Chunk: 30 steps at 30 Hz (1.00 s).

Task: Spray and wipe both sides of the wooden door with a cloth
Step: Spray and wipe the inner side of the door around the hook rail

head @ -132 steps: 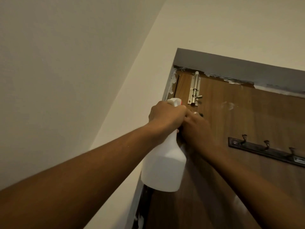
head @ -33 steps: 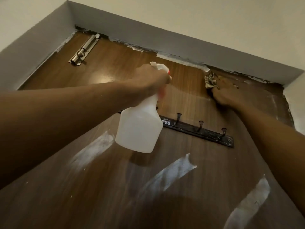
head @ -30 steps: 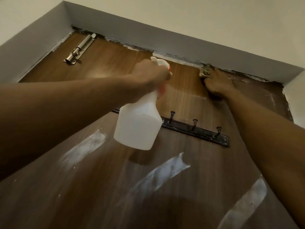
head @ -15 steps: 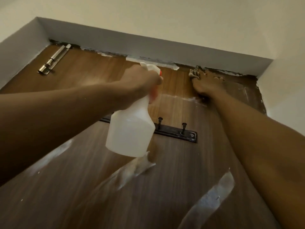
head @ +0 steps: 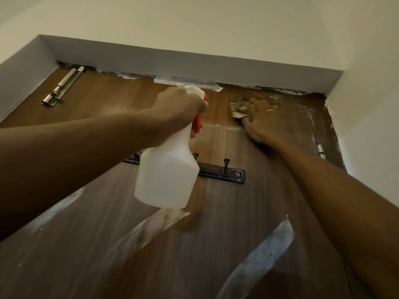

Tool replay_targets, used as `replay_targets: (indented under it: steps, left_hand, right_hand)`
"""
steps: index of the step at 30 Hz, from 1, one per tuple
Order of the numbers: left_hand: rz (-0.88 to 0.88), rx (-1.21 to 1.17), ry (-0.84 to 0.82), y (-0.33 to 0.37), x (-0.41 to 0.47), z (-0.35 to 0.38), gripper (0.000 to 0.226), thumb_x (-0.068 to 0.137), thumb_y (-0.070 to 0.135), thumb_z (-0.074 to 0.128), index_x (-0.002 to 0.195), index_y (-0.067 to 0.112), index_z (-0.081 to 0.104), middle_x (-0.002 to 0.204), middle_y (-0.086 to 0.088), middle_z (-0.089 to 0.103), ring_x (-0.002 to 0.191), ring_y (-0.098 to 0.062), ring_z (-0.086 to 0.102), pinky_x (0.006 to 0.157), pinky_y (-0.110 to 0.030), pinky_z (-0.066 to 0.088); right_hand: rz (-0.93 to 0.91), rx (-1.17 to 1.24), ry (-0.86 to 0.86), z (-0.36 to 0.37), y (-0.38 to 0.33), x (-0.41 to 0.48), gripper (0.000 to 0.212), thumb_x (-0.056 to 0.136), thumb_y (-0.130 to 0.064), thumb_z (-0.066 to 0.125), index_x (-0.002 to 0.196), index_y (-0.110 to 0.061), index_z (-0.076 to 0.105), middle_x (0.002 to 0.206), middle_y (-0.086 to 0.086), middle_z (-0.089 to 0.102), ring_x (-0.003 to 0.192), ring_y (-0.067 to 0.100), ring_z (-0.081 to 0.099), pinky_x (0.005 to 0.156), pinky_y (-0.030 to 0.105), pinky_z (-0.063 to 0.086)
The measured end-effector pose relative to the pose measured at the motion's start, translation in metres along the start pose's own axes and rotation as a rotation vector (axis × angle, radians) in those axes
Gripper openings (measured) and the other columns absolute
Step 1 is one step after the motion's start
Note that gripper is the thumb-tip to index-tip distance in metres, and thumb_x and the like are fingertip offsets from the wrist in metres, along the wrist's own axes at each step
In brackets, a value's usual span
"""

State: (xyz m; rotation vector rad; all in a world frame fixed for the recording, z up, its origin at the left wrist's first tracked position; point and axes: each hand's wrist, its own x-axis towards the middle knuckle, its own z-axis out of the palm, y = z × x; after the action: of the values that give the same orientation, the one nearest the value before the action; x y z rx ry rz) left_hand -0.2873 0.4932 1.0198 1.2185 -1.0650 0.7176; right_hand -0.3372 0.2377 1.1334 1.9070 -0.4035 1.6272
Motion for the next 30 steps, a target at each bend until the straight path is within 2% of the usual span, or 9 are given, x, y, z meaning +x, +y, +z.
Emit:
replay_targets:
  steps: [3, 5, 10, 12, 16, 19, 24, 26, 30]
  left_hand:
    - [-0.006, -0.015, -0.027, -0.001, 0.002, 0.006, 0.026, 0.087, 0.027, 0.061, 0.106, 0.01, 0.057, 0.082, -0.007, 0.07, 0.061, -0.016, 0.066, 0.049, -0.025, 0.053]
    - [-0.005, -0.032, -0.03, -0.001, 0.004, 0.011, 0.028, 0.087, 0.028, 0.062, 0.107, 0.009, 0.057, 0.084, -0.008, 0.07, 0.063, -0.017, 0.066, 0.052, -0.026, 0.055]
    - [-0.05, -0.049, -0.074, -0.003, 0.0, 0.028, 0.032, 0.088, 0.03, 0.061, 0.112, 0.01, 0.055, 0.089, -0.008, 0.07, 0.064, -0.017, 0.066, 0.051, -0.026, 0.053]
    - [-0.054, -0.056, -0.094, -0.006, -0.006, 0.03, 0.029, 0.088, 0.031, 0.061, 0.107, 0.01, 0.059, 0.086, -0.007, 0.07, 0.061, -0.015, 0.065, 0.047, -0.023, 0.052]
    - [-0.078, -0.049, -0.113, -0.01, -0.015, 0.026, 0.023, 0.088, 0.033, 0.06, 0.098, 0.013, 0.059, 0.083, -0.007, 0.071, 0.066, -0.018, 0.068, 0.058, -0.029, 0.055]
    - [-0.121, -0.051, -0.147, -0.012, -0.022, 0.022, 0.03, 0.087, 0.034, 0.061, 0.107, 0.012, 0.058, 0.089, -0.008, 0.071, 0.074, -0.021, 0.07, 0.061, -0.031, 0.056]
    - [-0.12, -0.079, -0.107, -0.015, -0.03, 0.021, 0.015, 0.089, 0.029, 0.061, 0.083, 0.017, 0.055, 0.076, -0.004, 0.067, 0.063, -0.014, 0.063, 0.055, -0.026, 0.05]
    - [-0.145, -0.104, -0.109, -0.018, -0.031, 0.02, 0.019, 0.087, 0.03, 0.062, 0.094, 0.013, 0.06, 0.084, -0.008, 0.071, 0.067, -0.017, 0.066, 0.059, -0.028, 0.053]
    - [-0.169, -0.114, -0.111, -0.03, -0.037, 0.012, 0.024, 0.084, 0.029, 0.063, 0.1, 0.011, 0.061, 0.086, -0.01, 0.072, 0.068, -0.021, 0.068, 0.068, -0.037, 0.059]
  right_hand:
    - [0.272, 0.062, -0.046, -0.009, 0.043, 0.013, 0.058, 0.103, -0.048, 0.023, 0.158, -0.028, 0.018, 0.167, 0.007, 0.01, 0.153, 0.031, 0.004, 0.123, 0.054, 0.003]
    - [0.35, 0.119, -0.091, -0.012, 0.045, 0.033, 0.059, 0.103, -0.052, 0.019, 0.158, -0.033, 0.012, 0.167, 0.005, 0.003, 0.153, 0.034, -0.003, 0.122, 0.055, -0.004]
    - [0.037, 0.069, -0.059, -0.002, 0.035, 0.01, 0.057, 0.105, -0.047, 0.026, 0.158, -0.027, 0.018, 0.167, 0.002, 0.011, 0.153, 0.028, 0.005, 0.123, 0.052, 0.003]
    - [0.019, 0.032, -0.052, 0.003, 0.055, -0.02, 0.057, 0.106, -0.047, 0.024, 0.159, -0.028, 0.017, 0.167, 0.001, 0.01, 0.153, 0.027, 0.006, 0.124, 0.049, 0.004]
    - [0.31, 0.033, -0.059, -0.003, 0.099, -0.036, 0.062, 0.101, -0.054, 0.018, 0.159, -0.03, 0.014, 0.167, 0.006, 0.01, 0.152, 0.033, 0.007, 0.123, 0.053, 0.004]
    - [0.477, 0.112, -0.101, -0.009, 0.089, -0.011, 0.067, 0.1, -0.059, 0.015, 0.159, -0.031, 0.005, 0.167, 0.006, 0.001, 0.152, 0.037, -0.001, 0.122, 0.055, -0.002]
    - [0.109, 0.046, -0.098, -0.001, 0.041, -0.036, 0.062, 0.104, -0.052, 0.021, 0.16, -0.026, 0.011, 0.167, 0.004, 0.002, 0.153, 0.031, 0.001, 0.121, 0.051, -0.004]
    - [0.007, 0.023, -0.105, 0.001, 0.037, -0.078, 0.064, 0.103, -0.053, 0.018, 0.159, -0.025, 0.01, 0.167, 0.002, 0.002, 0.153, 0.027, 0.001, 0.122, 0.046, -0.003]
    - [0.085, -0.012, -0.112, -0.001, 0.063, -0.12, 0.07, 0.094, -0.055, 0.015, 0.158, -0.026, 0.018, 0.167, 0.005, 0.011, 0.153, 0.029, 0.007, 0.124, 0.049, 0.004]
